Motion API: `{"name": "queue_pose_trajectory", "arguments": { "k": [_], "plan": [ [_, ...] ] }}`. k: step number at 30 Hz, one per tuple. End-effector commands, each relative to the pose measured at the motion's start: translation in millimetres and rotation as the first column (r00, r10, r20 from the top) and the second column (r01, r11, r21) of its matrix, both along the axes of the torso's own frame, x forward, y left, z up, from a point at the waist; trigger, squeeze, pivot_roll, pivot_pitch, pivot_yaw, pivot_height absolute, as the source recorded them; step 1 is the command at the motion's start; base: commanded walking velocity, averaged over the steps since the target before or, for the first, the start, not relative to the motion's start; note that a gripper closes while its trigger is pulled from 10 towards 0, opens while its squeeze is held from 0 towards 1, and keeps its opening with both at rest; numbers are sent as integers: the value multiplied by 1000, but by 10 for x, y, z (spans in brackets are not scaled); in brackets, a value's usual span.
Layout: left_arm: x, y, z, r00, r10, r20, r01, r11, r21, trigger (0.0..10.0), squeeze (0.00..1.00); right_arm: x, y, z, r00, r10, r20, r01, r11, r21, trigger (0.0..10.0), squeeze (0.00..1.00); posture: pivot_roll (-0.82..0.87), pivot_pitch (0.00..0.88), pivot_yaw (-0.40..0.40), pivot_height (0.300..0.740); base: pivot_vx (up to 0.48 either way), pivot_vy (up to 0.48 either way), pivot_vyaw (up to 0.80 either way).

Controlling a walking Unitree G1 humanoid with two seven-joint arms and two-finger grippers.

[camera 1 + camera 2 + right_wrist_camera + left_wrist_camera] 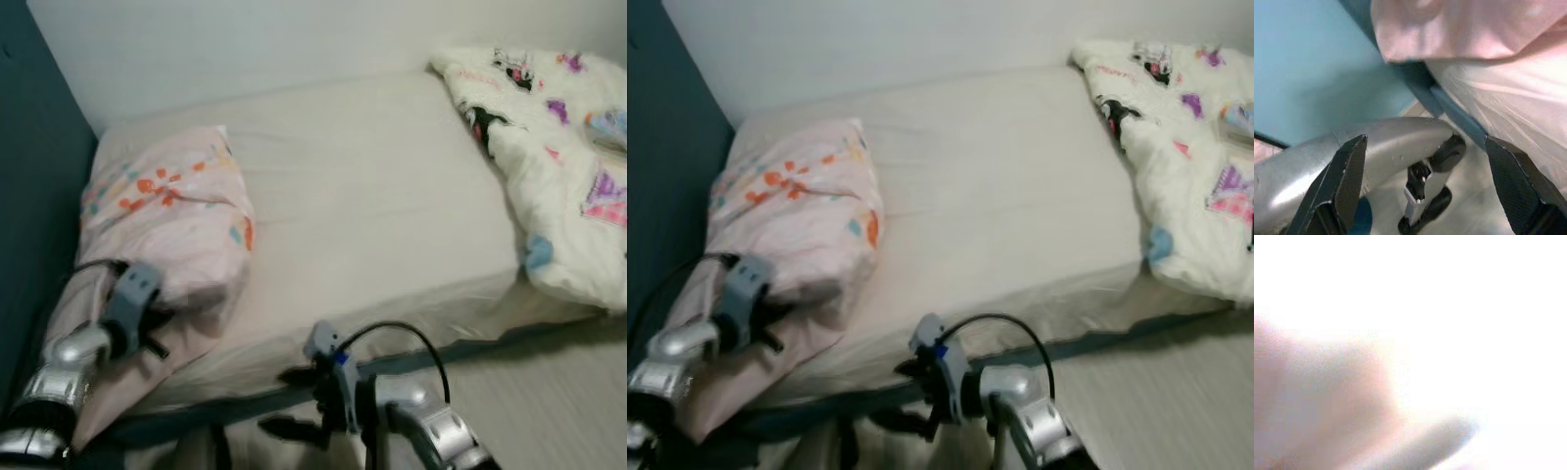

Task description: Clean up the room

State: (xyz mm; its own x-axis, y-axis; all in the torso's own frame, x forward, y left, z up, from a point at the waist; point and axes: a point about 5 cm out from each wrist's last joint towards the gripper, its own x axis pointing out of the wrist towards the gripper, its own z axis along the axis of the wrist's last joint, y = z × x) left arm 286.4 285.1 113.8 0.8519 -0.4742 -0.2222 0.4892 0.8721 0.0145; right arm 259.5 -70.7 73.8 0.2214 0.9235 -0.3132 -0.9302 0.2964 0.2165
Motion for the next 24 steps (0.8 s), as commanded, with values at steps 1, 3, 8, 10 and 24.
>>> {"name": "queue_pose_trajectory", "arguments": {
  "k": [1, 3, 8, 10, 24],
  "plan": [
    [-255, 128, 248, 997, -71, -4, 70, 989, -130, 10000, 0, -56, 2, -69, 1000, 11, -29, -11, 1000, -3, 10000, 0, -5, 215, -28, 582, 0, 0, 0],
    [-497, 226, 324, 991, -130, -37, 120, 971, -205, 10000, 0, -67, -1, -82, 999, 17, -35, -17, 1000, -5, 10000, 0, -1, 211, -29, 582, 0, 0, 0],
    [-838, 413, 433, 984, -162, -69, 133, 941, -310, 10000, 0, -78, 1, -101, 999, 23, -42, -23, 1000, -6, 10000, 0, 7, 207, -30, 582, 0, 0, 0],
    [-927, 475, 467, 986, -151, -69, 119, 935, -333, 10000, 0, -77, 3, -103, 999, 24, -43, -24, 1000, -5, 10000, 0, 7, 207, -30, 582, 0, 0, 0],
    [-372, 507, 229, 802, 595, -45, -577, 754, -314, 10000, 0, 451, -136, -53, 882, -465, 76, 465, 885, 6, 10000, 0, 12, 174, -40, 582, 0, 0, 0]
  ]
}}
